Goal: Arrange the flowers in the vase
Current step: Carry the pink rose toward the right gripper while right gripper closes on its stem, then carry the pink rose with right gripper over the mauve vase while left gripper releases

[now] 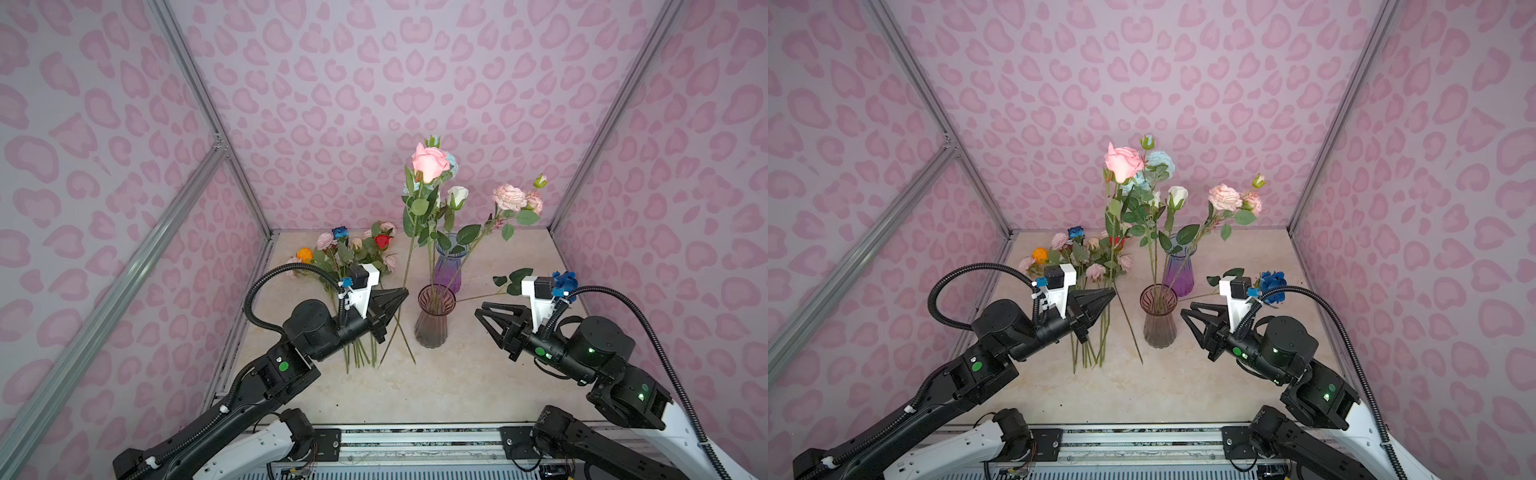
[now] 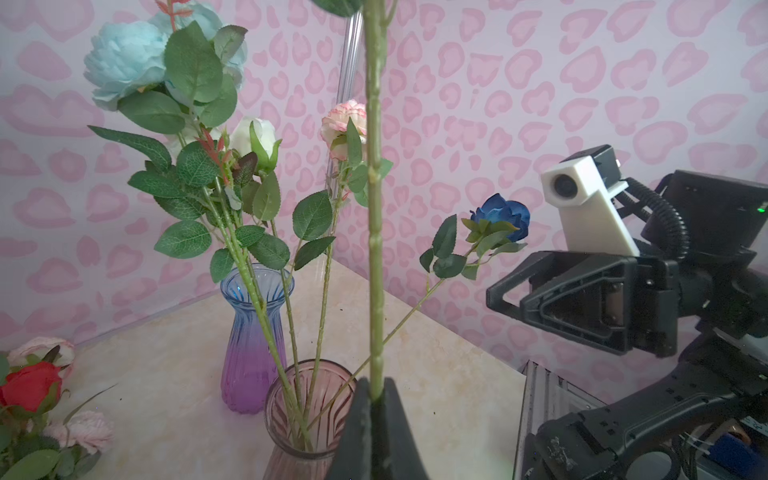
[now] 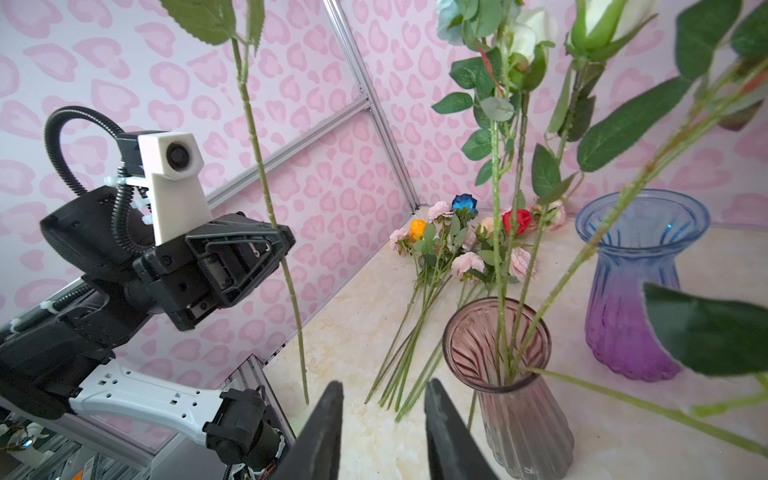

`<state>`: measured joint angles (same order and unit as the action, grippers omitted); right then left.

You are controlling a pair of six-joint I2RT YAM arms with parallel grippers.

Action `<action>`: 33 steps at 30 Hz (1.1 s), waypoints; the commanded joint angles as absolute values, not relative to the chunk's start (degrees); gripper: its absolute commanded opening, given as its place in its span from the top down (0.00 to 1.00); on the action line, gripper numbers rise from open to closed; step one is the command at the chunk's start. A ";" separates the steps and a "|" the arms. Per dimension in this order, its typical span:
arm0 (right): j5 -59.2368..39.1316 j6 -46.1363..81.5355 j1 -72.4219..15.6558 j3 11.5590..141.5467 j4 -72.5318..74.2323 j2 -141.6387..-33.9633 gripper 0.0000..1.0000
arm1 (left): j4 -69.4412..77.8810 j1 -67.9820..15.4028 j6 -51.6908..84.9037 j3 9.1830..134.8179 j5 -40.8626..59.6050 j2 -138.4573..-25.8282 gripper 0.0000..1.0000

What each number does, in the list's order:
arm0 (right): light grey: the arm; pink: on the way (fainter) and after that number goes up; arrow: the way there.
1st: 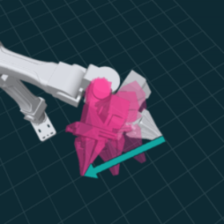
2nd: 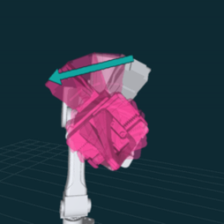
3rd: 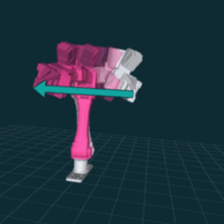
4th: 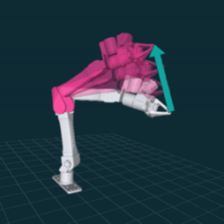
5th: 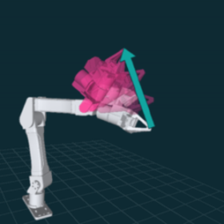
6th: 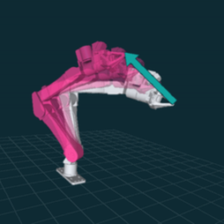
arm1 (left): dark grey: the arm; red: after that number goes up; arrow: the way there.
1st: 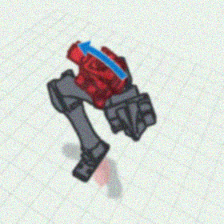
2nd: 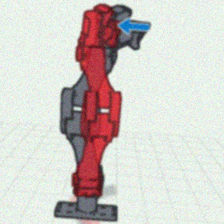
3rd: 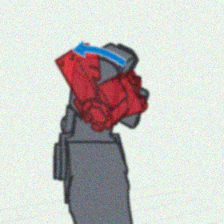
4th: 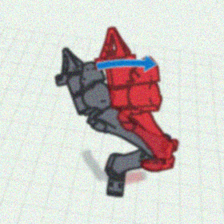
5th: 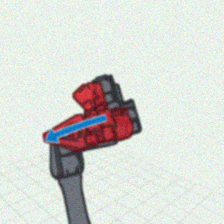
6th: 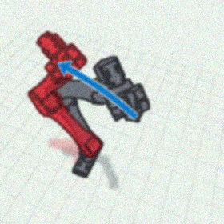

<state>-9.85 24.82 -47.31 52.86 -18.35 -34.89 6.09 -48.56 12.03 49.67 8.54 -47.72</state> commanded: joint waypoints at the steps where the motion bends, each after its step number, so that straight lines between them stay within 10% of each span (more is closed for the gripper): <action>1: -8.15 21.45 -48.95 55.60 -16.39 -37.53 0.62 | 8.35 -49.37 9.02 50.61 7.96 -48.60 0.97; 24: -4.22 17.28 -57.03 73.31 -10.59 -63.58 0.55 | 9.94 -51.92 8.42 48.46 4.31 -48.78 0.97; 33: -7.21 19.78 -57.04 75.26 -6.57 -68.21 0.78 | 10.24 -51.96 8.33 47.71 3.52 -47.55 0.97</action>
<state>-5.26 18.59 -56.99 74.65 -9.82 -67.20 7.49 -51.92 8.82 47.75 3.92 -47.94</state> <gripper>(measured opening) 0.249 0.066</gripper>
